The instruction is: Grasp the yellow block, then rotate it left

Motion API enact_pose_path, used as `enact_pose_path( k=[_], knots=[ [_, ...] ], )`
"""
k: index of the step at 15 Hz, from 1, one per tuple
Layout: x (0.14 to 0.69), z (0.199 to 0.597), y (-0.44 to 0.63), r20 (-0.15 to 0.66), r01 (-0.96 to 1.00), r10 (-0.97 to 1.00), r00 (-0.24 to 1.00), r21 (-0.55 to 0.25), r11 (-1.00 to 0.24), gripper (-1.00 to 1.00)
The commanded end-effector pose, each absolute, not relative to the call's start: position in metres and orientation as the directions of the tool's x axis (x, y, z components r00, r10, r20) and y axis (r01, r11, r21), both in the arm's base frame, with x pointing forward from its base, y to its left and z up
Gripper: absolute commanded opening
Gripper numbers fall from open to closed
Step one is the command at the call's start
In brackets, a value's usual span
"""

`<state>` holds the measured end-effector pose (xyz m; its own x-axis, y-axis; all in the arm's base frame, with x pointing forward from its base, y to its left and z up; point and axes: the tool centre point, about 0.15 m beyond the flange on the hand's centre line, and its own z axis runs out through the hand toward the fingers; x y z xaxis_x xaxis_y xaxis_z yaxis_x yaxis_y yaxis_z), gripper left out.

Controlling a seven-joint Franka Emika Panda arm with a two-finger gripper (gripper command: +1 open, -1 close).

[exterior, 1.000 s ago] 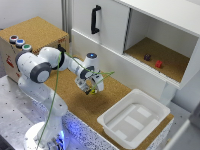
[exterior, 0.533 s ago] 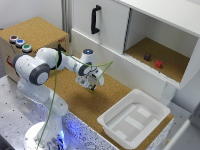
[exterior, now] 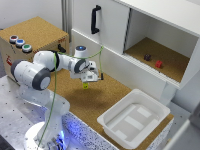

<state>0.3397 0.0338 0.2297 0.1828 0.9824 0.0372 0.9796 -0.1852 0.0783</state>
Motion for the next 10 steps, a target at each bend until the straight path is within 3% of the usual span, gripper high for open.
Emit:
enact_pose_path(
  k=[1, 5, 10],
  knots=[
    [0.325, 0.246, 0.023, 0.076, 0.984, 0.981, -0.18, 0.03, 0.178, -1.0],
    [0.331, 0.243, 0.025, 0.119, 0.973, 0.967, -0.227, -0.014, 0.231, -1.0],
    [0.339, 0.234, 0.039, 0.099, 0.99, 0.985, -0.14, -0.004, 0.141, -1.0]
  ],
)
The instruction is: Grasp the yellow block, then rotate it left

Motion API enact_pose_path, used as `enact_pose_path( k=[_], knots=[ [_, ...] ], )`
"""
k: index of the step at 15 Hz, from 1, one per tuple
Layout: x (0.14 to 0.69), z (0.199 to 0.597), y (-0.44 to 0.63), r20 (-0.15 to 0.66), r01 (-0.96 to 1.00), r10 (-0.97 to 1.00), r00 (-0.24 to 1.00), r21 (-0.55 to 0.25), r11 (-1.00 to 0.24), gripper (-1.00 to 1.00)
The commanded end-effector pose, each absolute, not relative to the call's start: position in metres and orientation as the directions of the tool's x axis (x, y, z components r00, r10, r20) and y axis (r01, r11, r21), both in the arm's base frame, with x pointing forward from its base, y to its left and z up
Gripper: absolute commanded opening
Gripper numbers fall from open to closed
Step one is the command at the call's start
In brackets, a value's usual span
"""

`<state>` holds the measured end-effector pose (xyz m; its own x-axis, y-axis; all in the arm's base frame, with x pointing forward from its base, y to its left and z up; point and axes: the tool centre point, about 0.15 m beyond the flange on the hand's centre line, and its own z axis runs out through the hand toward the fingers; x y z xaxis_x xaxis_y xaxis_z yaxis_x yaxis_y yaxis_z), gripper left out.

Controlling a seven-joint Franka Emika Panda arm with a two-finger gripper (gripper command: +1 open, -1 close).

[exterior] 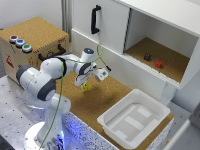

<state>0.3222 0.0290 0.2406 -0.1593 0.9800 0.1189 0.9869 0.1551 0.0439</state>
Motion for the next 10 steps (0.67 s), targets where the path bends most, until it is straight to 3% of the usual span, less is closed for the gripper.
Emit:
enact_pose_path(
  k=[1, 4, 5, 7, 10],
  knots=[
    [0.339, 0.234, 0.039, 0.099, 0.99, 0.985, -0.14, -0.004, 0.141, -1.0],
    [0.339, 0.234, 0.039, 0.099, 0.99, 0.985, -0.14, -0.004, 0.141, -1.0],
    [0.323, 0.242, 0.036, 0.11, 0.992, 0.986, -0.126, 0.025, 0.124, 1.0],
    [0.314, 0.245, 0.044, 0.078, 0.998, 0.996, -0.042, 0.047, 0.038, 1.0],
    [0.315, 0.247, 0.052, 0.082, 0.996, 0.992, 0.092, 0.0, -0.092, 1.0]
  ],
)
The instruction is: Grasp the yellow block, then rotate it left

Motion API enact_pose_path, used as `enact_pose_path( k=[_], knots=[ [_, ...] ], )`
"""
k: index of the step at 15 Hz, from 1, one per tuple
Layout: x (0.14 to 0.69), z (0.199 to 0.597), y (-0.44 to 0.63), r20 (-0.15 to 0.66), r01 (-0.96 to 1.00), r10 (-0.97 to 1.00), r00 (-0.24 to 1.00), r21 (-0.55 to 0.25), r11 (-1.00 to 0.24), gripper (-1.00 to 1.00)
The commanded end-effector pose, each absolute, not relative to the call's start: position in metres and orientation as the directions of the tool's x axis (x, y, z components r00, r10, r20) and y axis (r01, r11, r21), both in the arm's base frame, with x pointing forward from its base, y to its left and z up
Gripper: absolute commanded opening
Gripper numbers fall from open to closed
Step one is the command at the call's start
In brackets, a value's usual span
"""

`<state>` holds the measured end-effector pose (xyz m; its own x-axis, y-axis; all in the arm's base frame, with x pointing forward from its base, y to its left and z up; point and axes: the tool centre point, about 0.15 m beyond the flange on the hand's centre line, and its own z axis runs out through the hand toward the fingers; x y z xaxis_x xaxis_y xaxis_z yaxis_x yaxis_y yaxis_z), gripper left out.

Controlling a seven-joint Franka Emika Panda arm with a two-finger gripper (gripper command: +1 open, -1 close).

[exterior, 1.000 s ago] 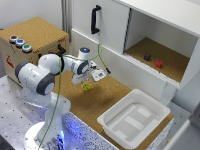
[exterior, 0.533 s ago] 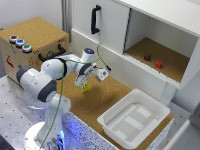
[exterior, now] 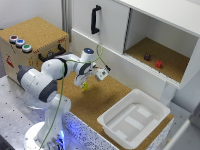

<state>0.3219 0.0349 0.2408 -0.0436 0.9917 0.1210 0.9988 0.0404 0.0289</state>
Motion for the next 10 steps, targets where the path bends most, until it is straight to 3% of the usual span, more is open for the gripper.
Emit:
enact_pose_path(
  k=[1, 3, 7, 9, 10],
  knots=[
    [0.314, 0.249, 0.054, 0.081, 0.992, 0.988, 0.13, -0.007, -0.13, 1.0],
    [0.312, 0.264, 0.053, 0.105, 0.971, 0.965, 0.238, -0.024, -0.237, 1.0],
    [0.311, 0.276, 0.032, 0.099, 0.788, 0.782, 0.615, -0.082, -0.61, 1.0],
    [0.31, 0.264, 0.028, 0.026, 0.58, 0.579, 0.815, -0.014, -0.815, 1.0],
    [0.31, 0.247, 0.027, -0.009, 0.463, 0.463, 0.886, 0.07, -0.884, 1.0]
  ],
)
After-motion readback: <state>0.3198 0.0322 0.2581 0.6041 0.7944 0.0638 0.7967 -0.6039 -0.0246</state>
